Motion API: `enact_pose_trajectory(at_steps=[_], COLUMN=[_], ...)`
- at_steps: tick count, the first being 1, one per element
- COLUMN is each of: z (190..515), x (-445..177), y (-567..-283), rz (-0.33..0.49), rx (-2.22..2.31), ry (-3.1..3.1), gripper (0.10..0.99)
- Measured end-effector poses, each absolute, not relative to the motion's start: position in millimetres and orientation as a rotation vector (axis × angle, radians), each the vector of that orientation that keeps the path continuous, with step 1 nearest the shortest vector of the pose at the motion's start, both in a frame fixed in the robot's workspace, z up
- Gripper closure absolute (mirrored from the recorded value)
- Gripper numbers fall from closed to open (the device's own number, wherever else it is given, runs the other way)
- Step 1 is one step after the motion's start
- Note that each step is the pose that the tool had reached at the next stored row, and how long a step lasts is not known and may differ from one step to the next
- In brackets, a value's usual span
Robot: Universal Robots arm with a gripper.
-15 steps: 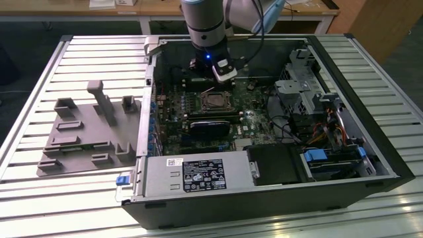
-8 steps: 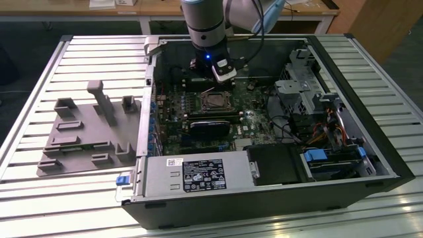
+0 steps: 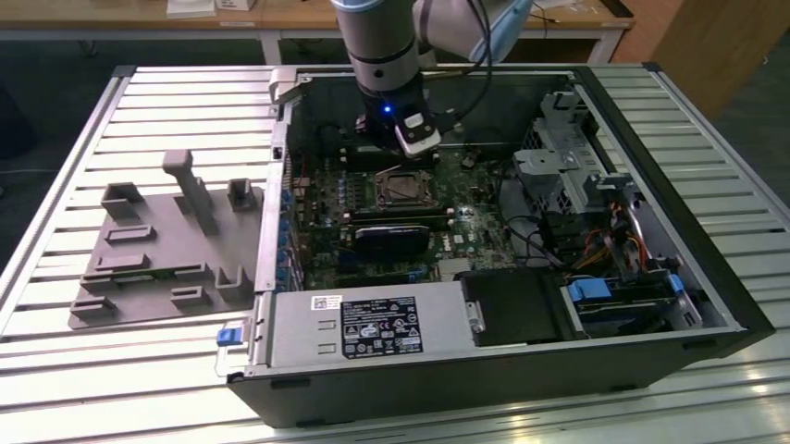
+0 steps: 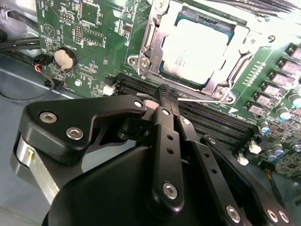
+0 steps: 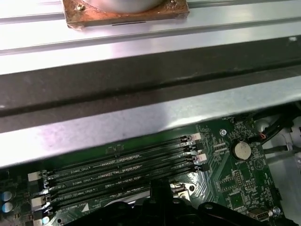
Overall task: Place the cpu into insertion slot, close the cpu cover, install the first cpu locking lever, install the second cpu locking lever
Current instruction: 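Install the first cpu locking lever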
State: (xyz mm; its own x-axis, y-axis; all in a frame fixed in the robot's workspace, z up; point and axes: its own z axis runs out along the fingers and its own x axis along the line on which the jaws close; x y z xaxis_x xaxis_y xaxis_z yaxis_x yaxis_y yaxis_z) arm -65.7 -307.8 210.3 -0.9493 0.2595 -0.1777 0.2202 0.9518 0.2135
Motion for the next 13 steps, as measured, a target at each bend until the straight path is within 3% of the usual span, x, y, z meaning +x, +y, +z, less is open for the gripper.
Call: enact_pose_trajectory(at_steps=[13], z=[205.3], x=[-66.4], y=[-295.5], rz=[0.229], rx=[0.399], ry=[2.884], gripper=[0.980])
